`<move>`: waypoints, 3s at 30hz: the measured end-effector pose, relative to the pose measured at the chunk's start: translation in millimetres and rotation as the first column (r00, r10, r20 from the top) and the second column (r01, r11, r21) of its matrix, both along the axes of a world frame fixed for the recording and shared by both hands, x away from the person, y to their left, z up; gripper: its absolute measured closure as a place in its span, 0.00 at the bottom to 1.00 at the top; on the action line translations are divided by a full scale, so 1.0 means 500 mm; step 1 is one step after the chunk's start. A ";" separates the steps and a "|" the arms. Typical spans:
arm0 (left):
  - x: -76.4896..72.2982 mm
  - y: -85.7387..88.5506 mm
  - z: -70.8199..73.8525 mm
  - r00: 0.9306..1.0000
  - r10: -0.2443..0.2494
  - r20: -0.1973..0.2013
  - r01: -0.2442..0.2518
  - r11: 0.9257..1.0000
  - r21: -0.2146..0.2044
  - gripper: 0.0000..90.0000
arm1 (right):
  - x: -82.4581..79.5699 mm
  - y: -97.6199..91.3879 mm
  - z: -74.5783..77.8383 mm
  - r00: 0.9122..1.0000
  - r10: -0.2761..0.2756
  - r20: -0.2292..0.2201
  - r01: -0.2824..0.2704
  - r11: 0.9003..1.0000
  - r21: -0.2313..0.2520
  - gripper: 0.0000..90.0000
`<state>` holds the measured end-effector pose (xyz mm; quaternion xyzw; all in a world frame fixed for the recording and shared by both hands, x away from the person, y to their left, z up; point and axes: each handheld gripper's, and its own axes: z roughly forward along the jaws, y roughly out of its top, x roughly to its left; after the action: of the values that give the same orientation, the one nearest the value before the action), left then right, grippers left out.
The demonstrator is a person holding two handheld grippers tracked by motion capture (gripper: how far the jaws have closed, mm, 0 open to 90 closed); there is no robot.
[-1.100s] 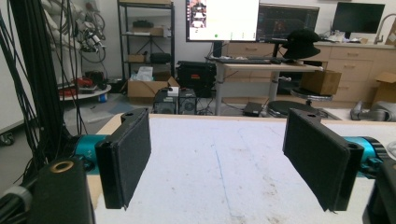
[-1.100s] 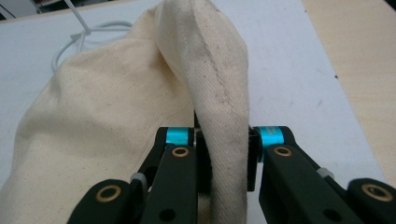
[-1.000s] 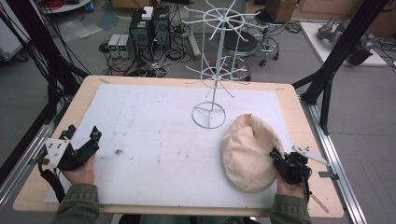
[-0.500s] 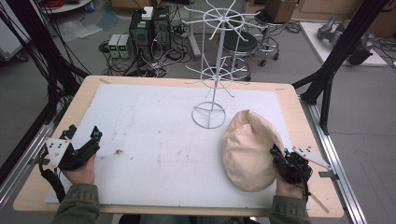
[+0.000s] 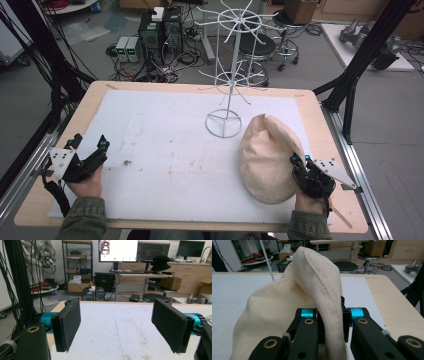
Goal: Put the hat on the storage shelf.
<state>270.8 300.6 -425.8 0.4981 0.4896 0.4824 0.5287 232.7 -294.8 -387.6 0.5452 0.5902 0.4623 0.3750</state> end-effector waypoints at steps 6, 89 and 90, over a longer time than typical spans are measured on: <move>-0.001 0.000 0.000 1.000 0.000 -0.001 0.000 1.000 0.001 0.26 | -0.004 0.006 0.007 0.999 -0.003 0.045 0.004 1.000 -0.022 0.92; 0.000 -0.002 -0.002 1.000 -0.015 -0.011 0.014 1.000 -0.015 0.26 | -0.049 0.054 0.229 0.834 0.092 0.545 -0.077 0.996 -0.051 0.93; 0.001 -0.002 -0.003 1.000 -0.014 -0.009 0.014 1.000 -0.015 0.26 | -0.050 0.055 0.232 0.831 0.095 0.548 -0.079 0.995 -0.053 0.93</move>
<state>271.2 299.6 -427.2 0.4997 0.4922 0.4726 0.5335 207.5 -267.3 -271.5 0.3567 0.4882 0.6077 0.5148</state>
